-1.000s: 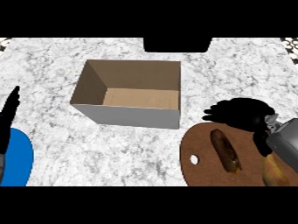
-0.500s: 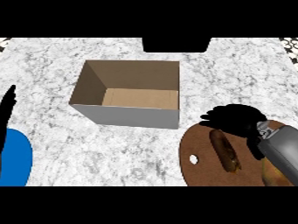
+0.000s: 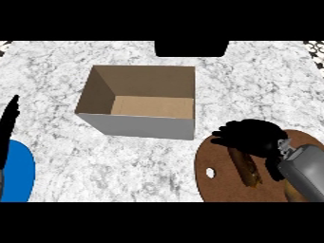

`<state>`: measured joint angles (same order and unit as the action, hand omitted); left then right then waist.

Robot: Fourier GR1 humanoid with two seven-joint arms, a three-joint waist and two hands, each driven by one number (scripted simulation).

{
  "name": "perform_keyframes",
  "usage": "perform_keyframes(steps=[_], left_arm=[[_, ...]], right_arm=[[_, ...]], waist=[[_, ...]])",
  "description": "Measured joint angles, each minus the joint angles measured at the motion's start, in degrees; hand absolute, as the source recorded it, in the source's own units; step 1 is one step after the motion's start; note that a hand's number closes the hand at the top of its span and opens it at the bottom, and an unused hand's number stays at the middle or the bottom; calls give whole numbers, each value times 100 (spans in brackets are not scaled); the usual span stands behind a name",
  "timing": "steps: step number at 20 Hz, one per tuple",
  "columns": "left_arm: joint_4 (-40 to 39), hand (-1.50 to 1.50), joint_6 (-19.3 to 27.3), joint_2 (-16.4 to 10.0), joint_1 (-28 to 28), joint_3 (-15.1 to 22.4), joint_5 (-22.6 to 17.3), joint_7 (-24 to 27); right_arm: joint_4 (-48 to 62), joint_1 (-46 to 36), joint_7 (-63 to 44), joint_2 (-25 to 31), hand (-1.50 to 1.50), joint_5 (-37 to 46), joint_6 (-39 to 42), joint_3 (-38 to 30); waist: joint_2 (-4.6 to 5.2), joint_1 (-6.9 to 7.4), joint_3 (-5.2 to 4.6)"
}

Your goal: Pick the sweet potato from the cutting board and place it in the cardboard box

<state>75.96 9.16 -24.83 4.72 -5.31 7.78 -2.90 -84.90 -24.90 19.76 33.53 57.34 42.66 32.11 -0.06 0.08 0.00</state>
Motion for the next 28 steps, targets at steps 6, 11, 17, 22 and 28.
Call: perform_keyframes(steps=[6, 11, 17, 22, 28], left_arm=[[100, 0, 6, 112, -3, -27, 138, -67], [113, 0, -92, 112, 129, -114, 203, -191], [321, 0, -161, 206, -30, -174, 294, -220], [222, 0, -173, 277, 82, -197, 369, -233], [102, 0, -190, 242, 18, -374, 360, -152]], right_arm=[[-353, 199, -326, -132, -150, 154, 233, 166], [-277, 417, -503, -150, -150, 534, 225, 280], [135, 371, -305, -414, 150, 918, -110, 236], [356, 373, -9, -583, 150, 1263, -1179, 178], [292, 693, -869, -1181, 150, 1452, -1718, -351]], waist=[[-1, 1, -1], [2, 2, -1], [-50, 19, -26], [-64, 24, -32], [-96, -159, -18]])
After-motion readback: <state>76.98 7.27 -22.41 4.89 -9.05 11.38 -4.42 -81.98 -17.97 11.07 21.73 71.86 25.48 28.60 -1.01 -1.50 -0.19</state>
